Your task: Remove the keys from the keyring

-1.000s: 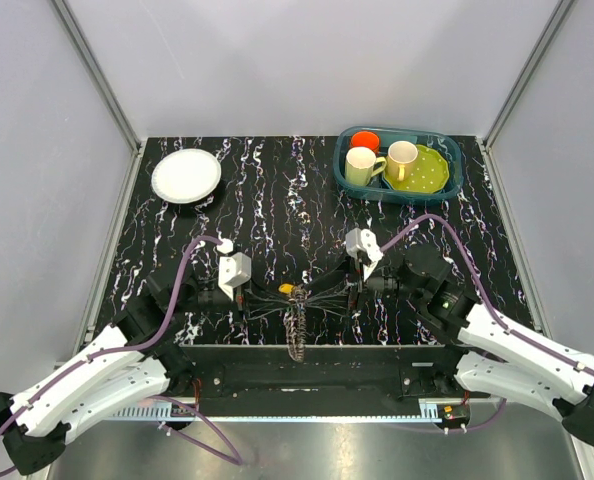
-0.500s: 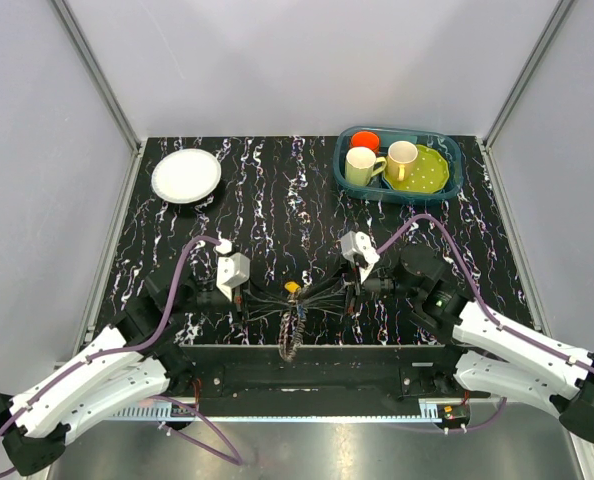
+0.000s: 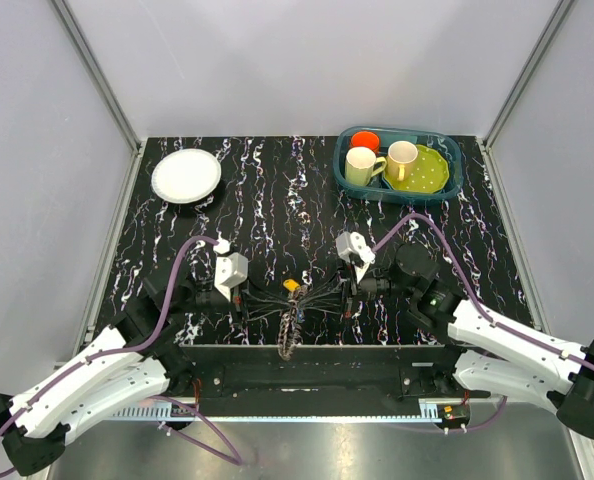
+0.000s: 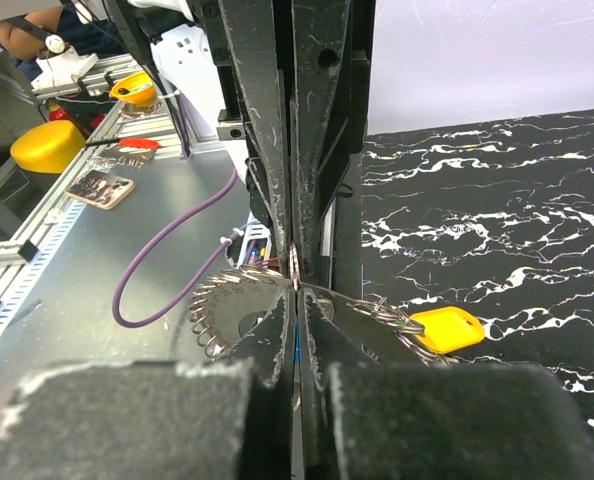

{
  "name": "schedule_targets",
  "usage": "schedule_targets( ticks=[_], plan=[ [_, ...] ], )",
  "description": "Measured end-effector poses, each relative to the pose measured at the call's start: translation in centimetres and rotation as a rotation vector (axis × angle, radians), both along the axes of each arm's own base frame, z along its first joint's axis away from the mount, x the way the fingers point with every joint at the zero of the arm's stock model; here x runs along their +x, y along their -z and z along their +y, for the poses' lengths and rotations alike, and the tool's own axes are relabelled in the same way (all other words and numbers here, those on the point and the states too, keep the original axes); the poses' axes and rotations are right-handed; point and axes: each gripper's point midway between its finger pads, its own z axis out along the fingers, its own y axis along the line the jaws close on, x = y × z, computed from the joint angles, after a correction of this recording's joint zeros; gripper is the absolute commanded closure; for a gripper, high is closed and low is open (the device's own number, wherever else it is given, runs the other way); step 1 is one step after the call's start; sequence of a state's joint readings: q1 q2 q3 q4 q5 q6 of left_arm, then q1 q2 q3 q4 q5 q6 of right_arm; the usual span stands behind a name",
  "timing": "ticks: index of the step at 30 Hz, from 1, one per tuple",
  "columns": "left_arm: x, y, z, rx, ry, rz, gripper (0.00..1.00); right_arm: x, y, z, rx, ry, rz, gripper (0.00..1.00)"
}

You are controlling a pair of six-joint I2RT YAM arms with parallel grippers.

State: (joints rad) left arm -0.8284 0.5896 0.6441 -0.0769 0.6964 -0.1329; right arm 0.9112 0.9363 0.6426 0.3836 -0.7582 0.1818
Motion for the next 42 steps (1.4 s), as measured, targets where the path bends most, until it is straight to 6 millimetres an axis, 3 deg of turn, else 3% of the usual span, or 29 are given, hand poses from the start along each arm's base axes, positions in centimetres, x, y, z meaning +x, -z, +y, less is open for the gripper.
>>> schedule_targets(
  ticks=[14,20,25,30,34,38,42],
  plan=[
    [0.1,-0.3,0.3,-0.011,-0.022,-0.017,1.0,0.5,0.6,-0.4,-0.006,0.074,0.028,1.0],
    [0.2,-0.4,0.3,-0.012,-0.023,-0.015,1.0,0.7,1.1,-0.2,-0.028,0.081,0.084,0.75],
    [0.2,-0.4,0.3,-0.018,-0.023,-0.017,1.0,0.8,1.3,-0.2,-0.038,0.091,0.123,0.67],
    [0.1,-0.2,0.2,-0.021,-0.022,-0.017,1.0,0.3,-0.9,-0.8,0.033,0.088,0.089,0.63],
    [0.1,-0.4,0.2,-0.029,-0.017,-0.016,1.0,0.2,-1.9,-0.7,0.07,0.076,0.063,0.63],
    [0.0,-0.3,0.2,-0.031,-0.013,-0.011,1.0,0.3,-1.5,-0.1,0.056,0.056,0.065,0.63],
    [-0.1,-0.1,0.1,-0.031,-0.01,-0.009,1.0,0.4,-0.9,0.4,0.041,0.037,0.062,0.74]
  ],
)
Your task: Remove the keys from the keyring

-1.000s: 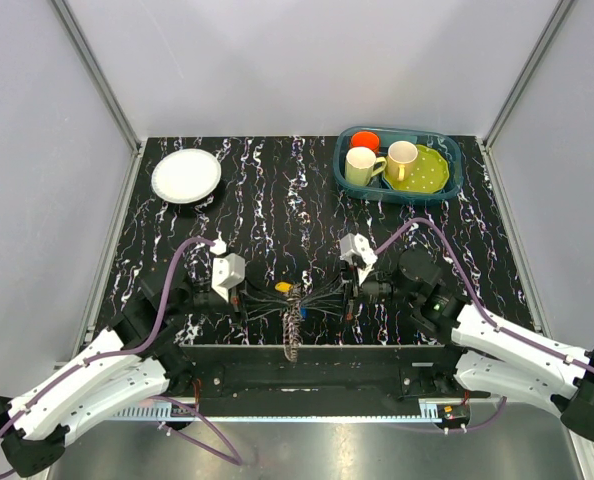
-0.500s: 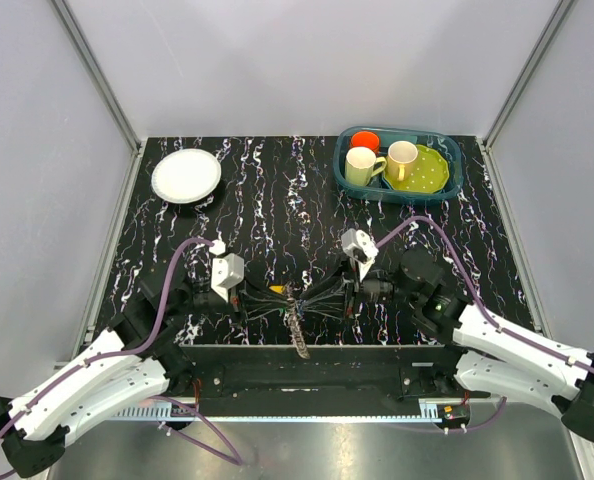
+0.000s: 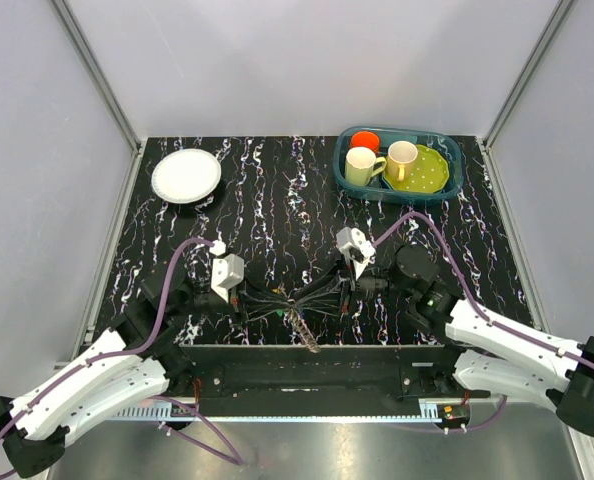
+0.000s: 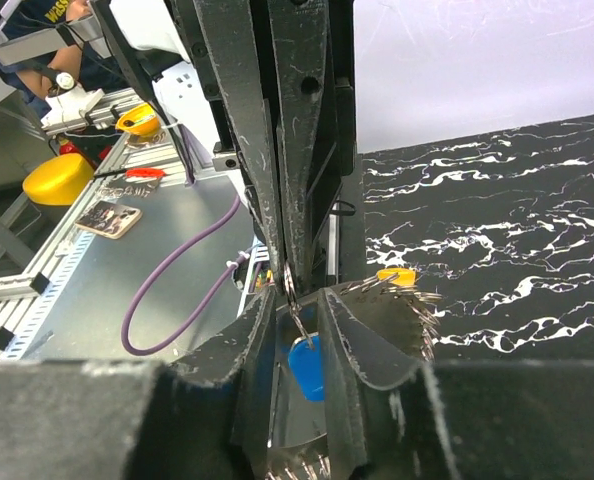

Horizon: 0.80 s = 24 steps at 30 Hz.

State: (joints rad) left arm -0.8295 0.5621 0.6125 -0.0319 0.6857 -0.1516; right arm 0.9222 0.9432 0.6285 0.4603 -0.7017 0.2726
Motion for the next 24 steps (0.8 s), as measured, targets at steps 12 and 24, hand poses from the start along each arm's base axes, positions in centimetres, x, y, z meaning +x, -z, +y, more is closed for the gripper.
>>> schedule_targets(
  ticks=[12,24],
  plan=[
    [0.0,0.0,0.0,-0.001,0.0,-0.001,1.0,0.0,0.6,0.4,-0.012,-0.024,-0.023,1.0],
    [0.9,0.7,0.1,0.038,-0.045,0.004,0.63,0.4,1.3,0.3,-0.085,-0.007,-0.057,1.0]
  ],
)
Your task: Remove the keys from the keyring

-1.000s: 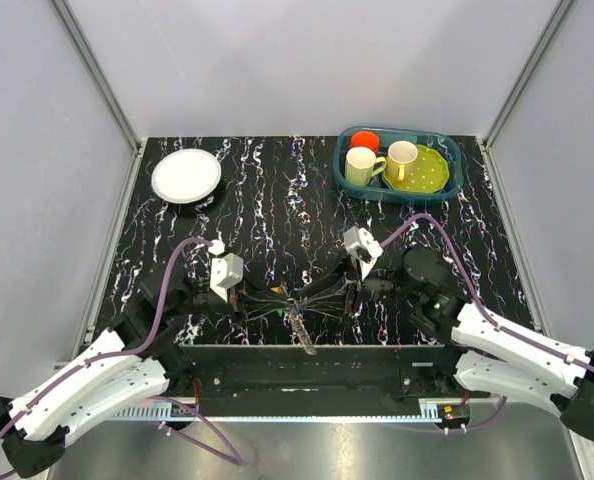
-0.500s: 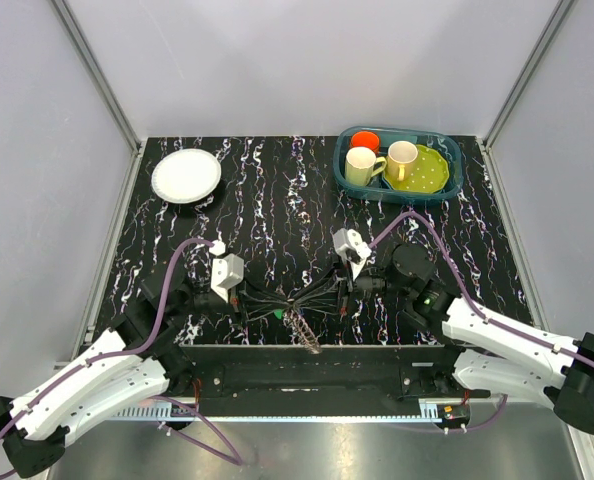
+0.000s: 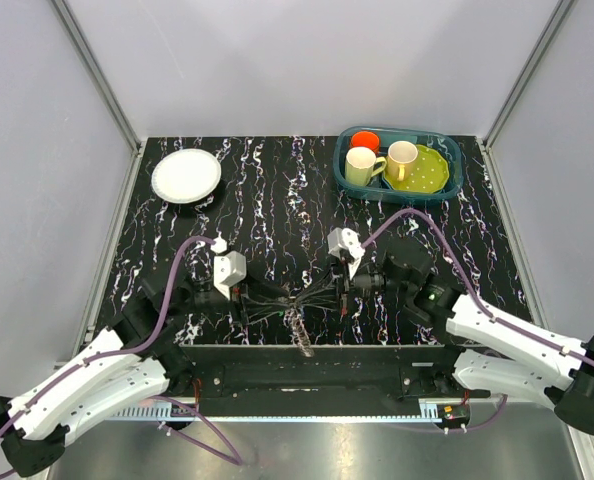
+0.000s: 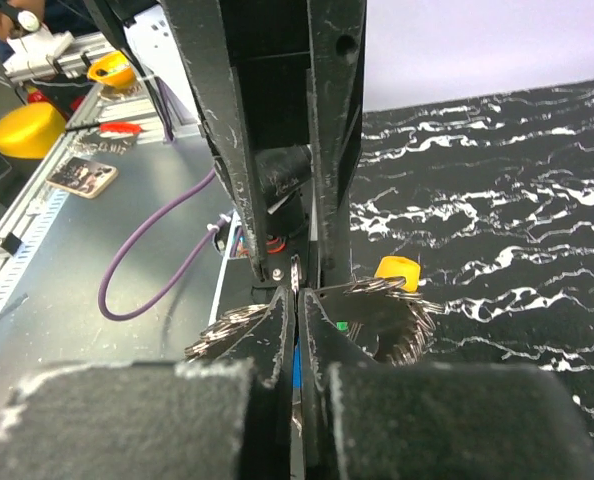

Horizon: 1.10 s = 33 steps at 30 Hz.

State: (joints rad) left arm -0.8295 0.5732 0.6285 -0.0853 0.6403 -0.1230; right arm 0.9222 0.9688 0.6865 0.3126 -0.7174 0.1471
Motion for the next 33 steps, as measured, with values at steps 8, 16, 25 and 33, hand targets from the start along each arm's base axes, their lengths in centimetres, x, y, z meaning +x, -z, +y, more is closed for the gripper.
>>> schedule_targets(
  ticks=[8,16,25,33],
  plan=[
    [1.0,-0.2,0.4,0.058,-0.061,0.003,0.6,1.1,-2.6,0.0,-0.103,0.046,-0.003,1.0],
    [1.7,1.6,0.6,0.141,-0.096,0.065,0.6,1.5,-0.9,0.4,-0.277,0.041,0.104,1.0],
    [1.2,0.8,0.8,0.148,-0.09,0.082,0.6,0.9,0.5,-0.5,-0.436,0.016,0.189,1.0],
    [-0.1,0.9,-0.1,0.146,0.001,0.167,0.6,0.1,1.4,-0.8,-0.49,-0.028,0.232,1.0]
  ],
)
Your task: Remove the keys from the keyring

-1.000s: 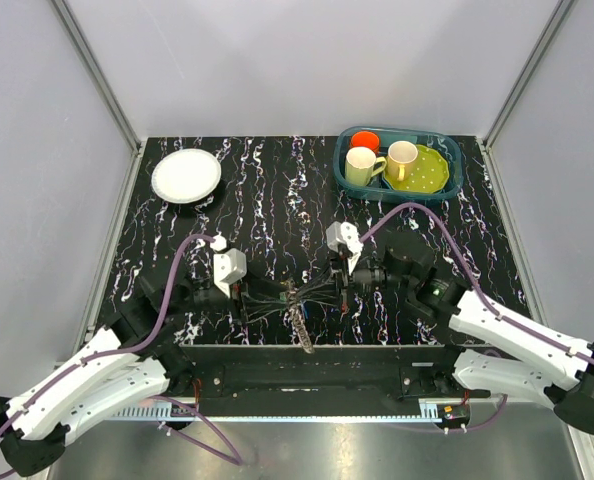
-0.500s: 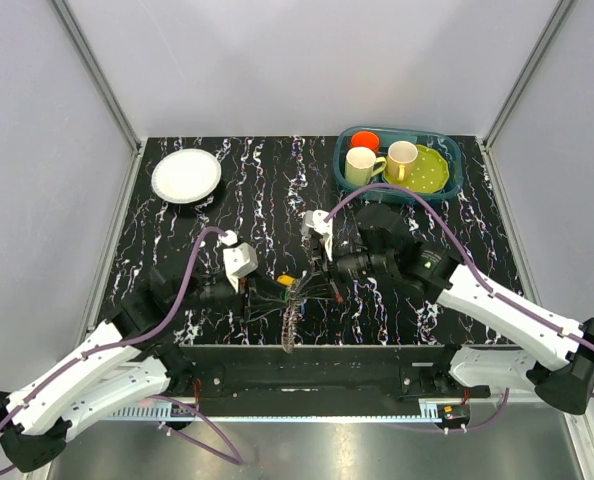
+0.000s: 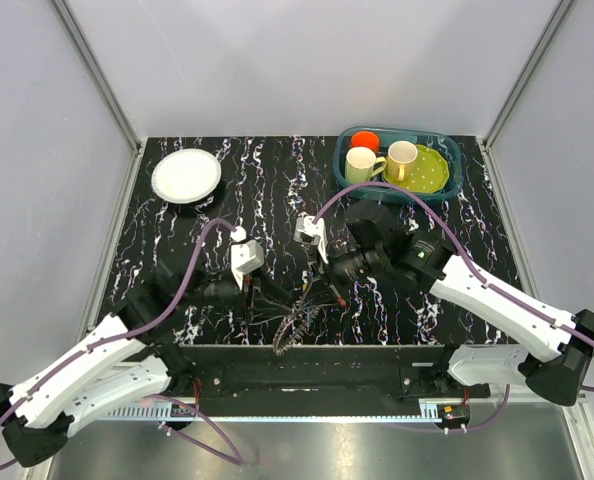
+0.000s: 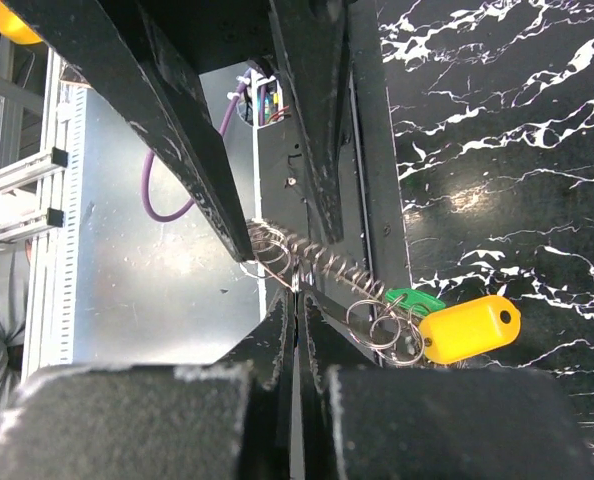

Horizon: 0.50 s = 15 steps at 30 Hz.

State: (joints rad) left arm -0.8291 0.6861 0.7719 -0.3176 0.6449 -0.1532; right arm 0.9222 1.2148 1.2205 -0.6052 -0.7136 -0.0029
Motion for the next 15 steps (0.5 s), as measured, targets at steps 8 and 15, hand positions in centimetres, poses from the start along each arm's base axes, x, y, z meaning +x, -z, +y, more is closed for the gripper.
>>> schedule_targets(
  ticks=[8,15],
  plan=[
    [-0.4,0.7,-1.0,0.015,0.045,0.09,0.63,-0.3,0.1,0.1,-0.003,-0.003,0.032,1.0],
    [-0.2,0.9,-1.4,0.017,0.049,0.107,0.7,-0.5,-0.2,0.2,0.01,-0.015,0.043,1.0]
  ],
)
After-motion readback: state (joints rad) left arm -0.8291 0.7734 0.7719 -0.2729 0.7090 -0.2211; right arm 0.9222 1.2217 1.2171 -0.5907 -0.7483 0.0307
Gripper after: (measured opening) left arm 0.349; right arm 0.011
